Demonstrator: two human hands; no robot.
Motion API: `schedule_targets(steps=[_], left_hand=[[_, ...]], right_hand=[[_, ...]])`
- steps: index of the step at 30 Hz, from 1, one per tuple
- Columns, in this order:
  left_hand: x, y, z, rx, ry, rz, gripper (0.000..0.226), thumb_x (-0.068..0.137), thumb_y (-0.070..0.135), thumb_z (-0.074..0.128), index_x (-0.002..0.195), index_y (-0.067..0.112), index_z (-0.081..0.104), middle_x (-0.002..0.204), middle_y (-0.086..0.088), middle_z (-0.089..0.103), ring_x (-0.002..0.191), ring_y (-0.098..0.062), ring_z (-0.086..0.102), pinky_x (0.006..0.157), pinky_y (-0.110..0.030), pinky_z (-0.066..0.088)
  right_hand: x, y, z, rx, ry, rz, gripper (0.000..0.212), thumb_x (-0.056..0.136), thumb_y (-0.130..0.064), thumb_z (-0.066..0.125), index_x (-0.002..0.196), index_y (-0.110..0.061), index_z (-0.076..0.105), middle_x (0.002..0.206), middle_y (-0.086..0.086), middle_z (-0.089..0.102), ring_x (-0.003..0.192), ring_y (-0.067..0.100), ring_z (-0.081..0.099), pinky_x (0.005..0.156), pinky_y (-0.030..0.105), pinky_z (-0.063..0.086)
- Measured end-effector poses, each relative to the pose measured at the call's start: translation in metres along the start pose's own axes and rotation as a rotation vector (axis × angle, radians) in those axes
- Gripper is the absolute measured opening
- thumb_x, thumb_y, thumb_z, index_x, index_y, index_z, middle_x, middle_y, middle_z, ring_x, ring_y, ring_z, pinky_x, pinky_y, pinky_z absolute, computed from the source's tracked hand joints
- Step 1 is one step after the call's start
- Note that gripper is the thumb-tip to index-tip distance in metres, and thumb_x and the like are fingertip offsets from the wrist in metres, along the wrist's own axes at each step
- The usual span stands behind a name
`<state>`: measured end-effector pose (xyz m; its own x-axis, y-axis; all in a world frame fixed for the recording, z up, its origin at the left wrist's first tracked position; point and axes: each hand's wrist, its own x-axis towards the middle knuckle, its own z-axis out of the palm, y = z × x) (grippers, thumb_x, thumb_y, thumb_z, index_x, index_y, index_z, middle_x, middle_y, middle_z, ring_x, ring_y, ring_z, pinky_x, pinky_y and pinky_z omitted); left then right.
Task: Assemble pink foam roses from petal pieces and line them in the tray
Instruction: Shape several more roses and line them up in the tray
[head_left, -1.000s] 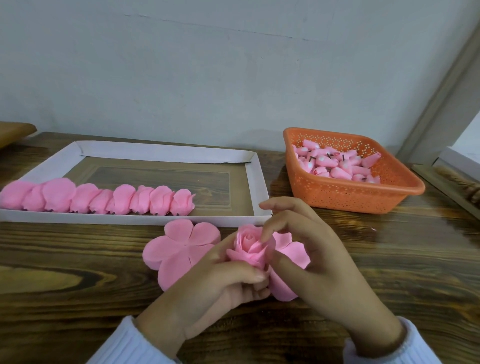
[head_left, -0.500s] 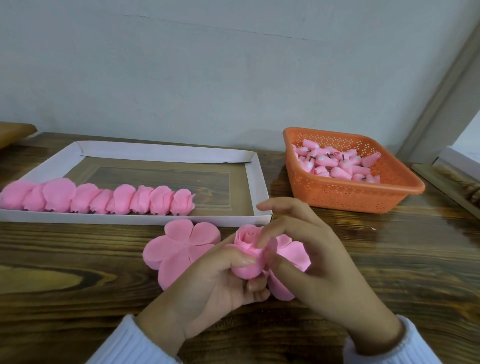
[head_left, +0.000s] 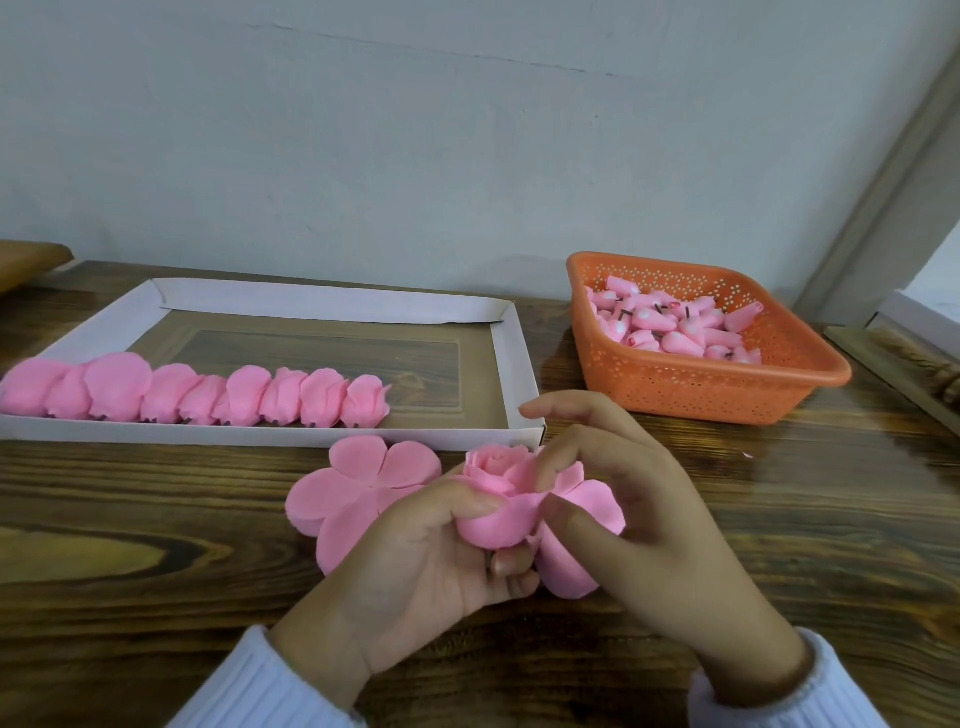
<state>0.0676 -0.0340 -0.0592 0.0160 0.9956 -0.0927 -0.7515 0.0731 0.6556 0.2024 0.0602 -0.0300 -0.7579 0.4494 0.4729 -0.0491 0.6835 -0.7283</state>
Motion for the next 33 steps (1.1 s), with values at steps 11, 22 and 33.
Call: schedule_targets(steps=[11,22,33], left_hand=[[0.0018,0.0009,-0.0029,-0.020,-0.005,0.003,0.030,0.064,0.022,0.065,0.089,0.008,0.074,0.074,-0.014,0.056,0.054,-0.017,0.049,0.064,-0.035,0.050],[-0.0002,-0.0019,-0.0017,0.117,-0.008,0.068,0.031,0.070,0.020,0.074,0.098,0.008,0.069,0.080,-0.014,0.062,0.069,-0.021,0.061,0.065,-0.034,0.054],[-0.0033,-0.0018,-0.0010,0.371,-0.047,0.121,0.059,0.059,0.015,0.089,0.110,0.008,0.060,0.084,-0.006,0.072,0.079,-0.019,0.071,0.069,-0.031,0.057]], right_hand=[[-0.0001,0.0018,-0.0013,0.037,-0.034,0.000,0.023,0.064,-0.010,0.046,0.068,-0.028,0.061,0.124,-0.004,0.056,0.129,0.014,0.046,0.099,0.030,0.038],[0.0010,0.0047,0.0002,-0.041,0.050,0.013,0.018,0.068,-0.022,0.050,0.070,-0.036,0.061,0.125,-0.011,0.054,0.130,0.015,0.045,0.103,0.031,0.039],[0.0003,0.0043,0.0032,-0.118,0.089,0.067,0.025,0.069,-0.006,0.059,0.076,-0.029,0.064,0.123,-0.006,0.055,0.128,0.010,0.046,0.100,0.036,0.043]])
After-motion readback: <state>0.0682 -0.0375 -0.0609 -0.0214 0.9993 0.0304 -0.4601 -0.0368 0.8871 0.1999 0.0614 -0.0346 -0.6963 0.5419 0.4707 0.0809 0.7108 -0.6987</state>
